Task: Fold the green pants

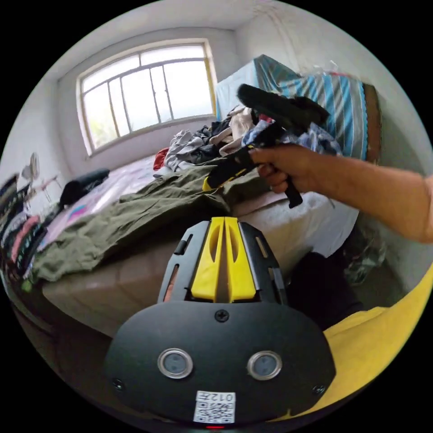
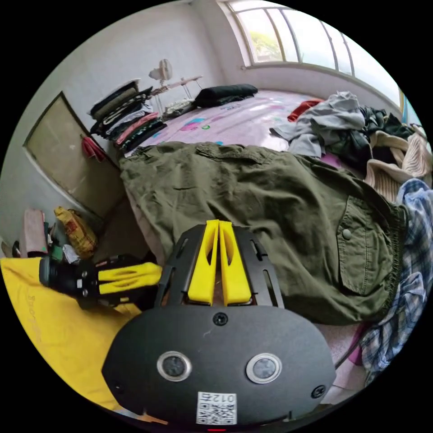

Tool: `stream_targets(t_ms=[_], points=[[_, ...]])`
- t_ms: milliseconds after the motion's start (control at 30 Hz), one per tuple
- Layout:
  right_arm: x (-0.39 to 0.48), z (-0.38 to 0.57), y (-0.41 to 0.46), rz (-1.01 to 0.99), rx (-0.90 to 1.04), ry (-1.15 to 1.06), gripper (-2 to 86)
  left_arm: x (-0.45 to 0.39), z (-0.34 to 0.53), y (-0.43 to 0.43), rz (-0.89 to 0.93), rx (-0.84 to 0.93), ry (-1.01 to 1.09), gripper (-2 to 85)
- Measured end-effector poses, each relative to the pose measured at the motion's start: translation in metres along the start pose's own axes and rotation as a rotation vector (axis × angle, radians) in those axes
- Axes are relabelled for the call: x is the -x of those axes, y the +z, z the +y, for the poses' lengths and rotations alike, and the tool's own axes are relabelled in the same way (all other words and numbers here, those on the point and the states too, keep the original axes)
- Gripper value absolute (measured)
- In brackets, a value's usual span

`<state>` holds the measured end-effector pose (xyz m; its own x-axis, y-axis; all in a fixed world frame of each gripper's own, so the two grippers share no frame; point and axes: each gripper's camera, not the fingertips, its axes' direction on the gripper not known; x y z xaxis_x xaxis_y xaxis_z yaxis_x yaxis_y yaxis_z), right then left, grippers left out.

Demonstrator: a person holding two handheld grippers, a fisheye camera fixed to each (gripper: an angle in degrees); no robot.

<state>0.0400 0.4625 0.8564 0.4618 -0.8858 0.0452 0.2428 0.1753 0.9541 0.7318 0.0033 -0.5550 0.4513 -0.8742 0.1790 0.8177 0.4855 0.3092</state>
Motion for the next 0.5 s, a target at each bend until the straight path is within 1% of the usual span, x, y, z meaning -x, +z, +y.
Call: stream_targets(t_ms=[33,67,133,200,300,333,400,500], points=[[0.006,0.007,-0.01,-0.039,-0.038,-0.029,0.0,0.024,-0.004,-0.003,0.069,0.012,-0.119,1.4],[0.011,0.013,-0.018,-0.061,-0.07,-0.054,0.0,0.035,-0.005,-0.004,0.1,0.015,-0.172,1.7],[0.018,0.022,-0.026,-0.063,-0.112,-0.085,0.0,0.078,-0.011,0.002,0.212,0.028,-0.364,4.3],[0.022,0.027,-0.03,-0.053,-0.141,-0.096,0.0,0.103,-0.015,0.013,0.28,0.083,-0.454,6.5],[0.019,0.031,-0.029,-0.045,-0.133,-0.088,0.0,0.131,-0.018,0.027,0.42,0.096,-0.545,8.4],[0.015,0.034,-0.028,-0.052,-0.129,-0.076,0.0,0.137,-0.02,0.029,0.479,0.086,-0.555,8.7],[0.01,0.037,-0.028,-0.055,-0.13,-0.058,0.0,0.143,-0.025,0.027,0.539,0.062,-0.565,9.1],[0.003,0.041,-0.03,-0.044,-0.136,-0.044,0.1,0.157,-0.028,0.03,0.545,0.071,-0.626,9.3]])
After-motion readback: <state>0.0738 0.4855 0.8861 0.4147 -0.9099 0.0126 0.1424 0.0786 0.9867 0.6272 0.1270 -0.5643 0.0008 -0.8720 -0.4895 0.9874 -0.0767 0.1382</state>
